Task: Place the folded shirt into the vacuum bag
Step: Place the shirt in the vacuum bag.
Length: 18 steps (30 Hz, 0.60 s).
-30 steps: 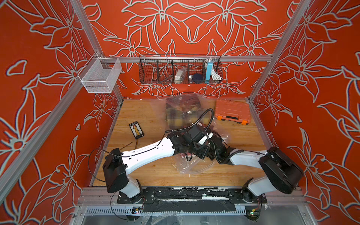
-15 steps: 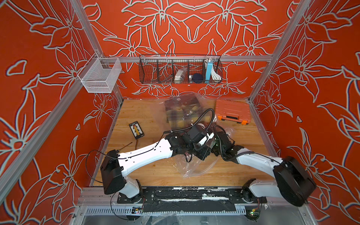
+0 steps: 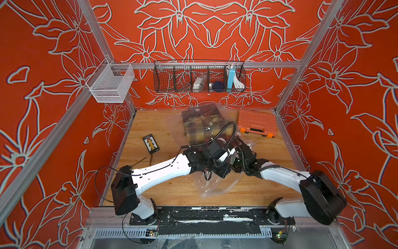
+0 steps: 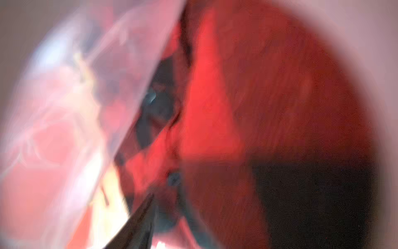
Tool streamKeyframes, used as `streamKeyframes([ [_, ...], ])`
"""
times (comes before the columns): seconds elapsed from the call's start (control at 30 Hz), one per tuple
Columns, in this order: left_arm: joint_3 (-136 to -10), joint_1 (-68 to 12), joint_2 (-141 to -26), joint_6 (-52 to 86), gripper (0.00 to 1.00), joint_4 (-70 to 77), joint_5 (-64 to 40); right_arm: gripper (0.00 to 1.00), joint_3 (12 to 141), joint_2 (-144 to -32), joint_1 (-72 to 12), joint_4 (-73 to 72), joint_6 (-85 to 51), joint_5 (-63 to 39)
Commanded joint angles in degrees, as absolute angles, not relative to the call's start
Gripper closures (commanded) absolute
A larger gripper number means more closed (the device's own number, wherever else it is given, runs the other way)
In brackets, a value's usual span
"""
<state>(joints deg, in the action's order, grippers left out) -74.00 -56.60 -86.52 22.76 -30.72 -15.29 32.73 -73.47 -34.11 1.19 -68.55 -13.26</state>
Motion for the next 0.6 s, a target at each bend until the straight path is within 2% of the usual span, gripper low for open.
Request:
streamKeyframes([
  [0.0,-74.0,-55.2,-86.6,23.3,1.0,-29.5,-15.7,0.34,30.6,-66.7,-33.9,10.6,-65.0,-15.3],
  [0.23,-77.0,-52.9,-89.3,21.8,1.0,-29.9,-15.1,0.31,30.9,-55.7,-35.2,19.9,-65.9,-16.3],
  [0.57,-74.1,-51.6,-88.7,21.9,1.0,-27.9,-15.5,0.33,43.4,-48.8,-36.3,42.2,-57.1,-14.9],
])
